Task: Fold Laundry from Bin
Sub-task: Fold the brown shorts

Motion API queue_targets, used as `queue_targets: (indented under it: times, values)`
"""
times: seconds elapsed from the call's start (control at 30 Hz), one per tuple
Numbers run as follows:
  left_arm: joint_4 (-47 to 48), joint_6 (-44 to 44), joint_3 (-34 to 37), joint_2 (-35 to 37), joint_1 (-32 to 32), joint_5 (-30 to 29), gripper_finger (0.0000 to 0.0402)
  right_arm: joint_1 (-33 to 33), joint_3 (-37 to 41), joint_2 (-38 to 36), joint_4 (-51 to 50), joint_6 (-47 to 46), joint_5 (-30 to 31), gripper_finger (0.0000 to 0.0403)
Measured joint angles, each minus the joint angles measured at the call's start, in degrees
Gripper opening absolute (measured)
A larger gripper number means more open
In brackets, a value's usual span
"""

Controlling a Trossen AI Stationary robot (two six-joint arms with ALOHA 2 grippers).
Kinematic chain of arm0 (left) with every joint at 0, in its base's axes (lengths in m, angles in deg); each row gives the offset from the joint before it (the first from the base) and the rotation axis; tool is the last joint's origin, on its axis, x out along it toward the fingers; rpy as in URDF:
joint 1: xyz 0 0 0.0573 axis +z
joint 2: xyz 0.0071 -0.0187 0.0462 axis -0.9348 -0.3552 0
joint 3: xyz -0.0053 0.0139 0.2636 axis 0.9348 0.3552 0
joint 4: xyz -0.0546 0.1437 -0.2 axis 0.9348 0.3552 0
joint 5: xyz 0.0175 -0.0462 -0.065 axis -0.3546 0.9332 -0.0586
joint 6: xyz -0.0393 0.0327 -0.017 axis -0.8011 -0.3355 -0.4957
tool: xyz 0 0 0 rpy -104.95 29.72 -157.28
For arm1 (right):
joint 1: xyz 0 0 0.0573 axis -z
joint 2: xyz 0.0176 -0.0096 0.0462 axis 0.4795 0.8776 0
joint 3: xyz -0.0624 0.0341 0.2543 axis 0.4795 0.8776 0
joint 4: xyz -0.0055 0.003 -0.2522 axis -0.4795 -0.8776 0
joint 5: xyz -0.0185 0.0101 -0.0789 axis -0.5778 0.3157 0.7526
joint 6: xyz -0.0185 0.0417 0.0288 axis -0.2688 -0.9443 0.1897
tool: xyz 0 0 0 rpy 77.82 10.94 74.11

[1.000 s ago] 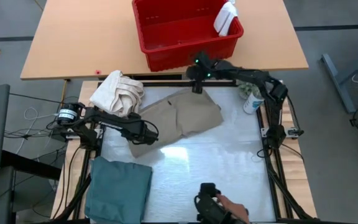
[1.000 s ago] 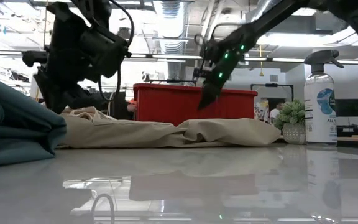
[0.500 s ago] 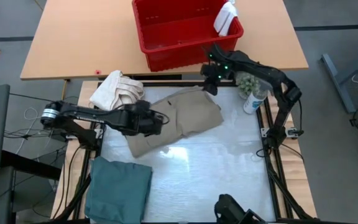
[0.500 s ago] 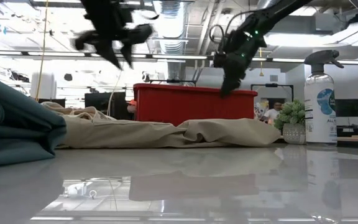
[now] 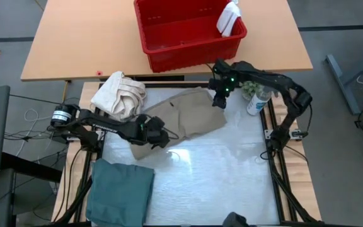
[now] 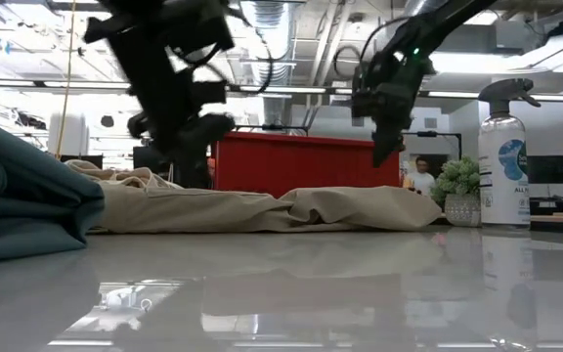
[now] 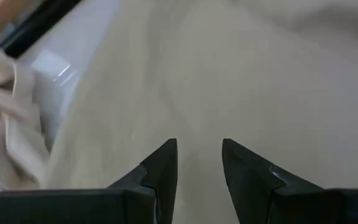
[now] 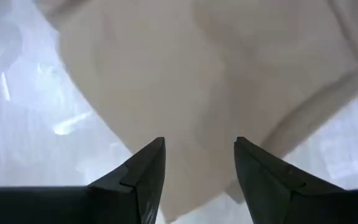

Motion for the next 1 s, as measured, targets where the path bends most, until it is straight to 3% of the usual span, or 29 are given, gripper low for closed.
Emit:
queue_targets:
  times: [0.13,0.27,0.37,0.53,0.67,0.77,0.87,1.0]
  values:
    - [-5.4,-3.1,6.6,0.1,-1.3,0.1,0.0115,-1.2,3.0,-6.4,0.6,-4.4,1.1,0.0199]
    - [-11.2,-4.8,12.7,0.0,-1.6,4.1,0.0115,-2.8,10.2,-14.1,1.6,-11.0,8.5,0.0189]
    - [-11.3,-5.6,15.8,0.2,-1.6,5.7,0.0115,-5.1,18.1,-19.7,8.6,-17.7,15.0,0.0185]
    - [-15.2,3.2,19.2,0.5,-2.0,9.9,0.0115,-7.5,27.1,-23.4,25.6,-27.5,15.1,0.019]
    - [-16.1,9.5,19.5,0.5,-2.7,11.8,0.0115,-7.0,28.0,-19.7,39.5,-24.3,16.2,0.0201]
    - [-17.1,13.5,19.5,0.5,-2.7,14.0,0.0115,-5.2,26.3,-14.2,43.1,-22.5,13.7,0.0213]
    - [-17.3,16.6,19.5,0.5,-3.2,15.2,0.0115,-3.7,22.4,-8.5,38.2,-17.7,6.6,0.0226]
    - [-17.5,20.4,19.5,0.5,-3.9,16.4,0.0115,-3.6,16.0,-2.2,26.0,-2.9,5.7,0.0239]
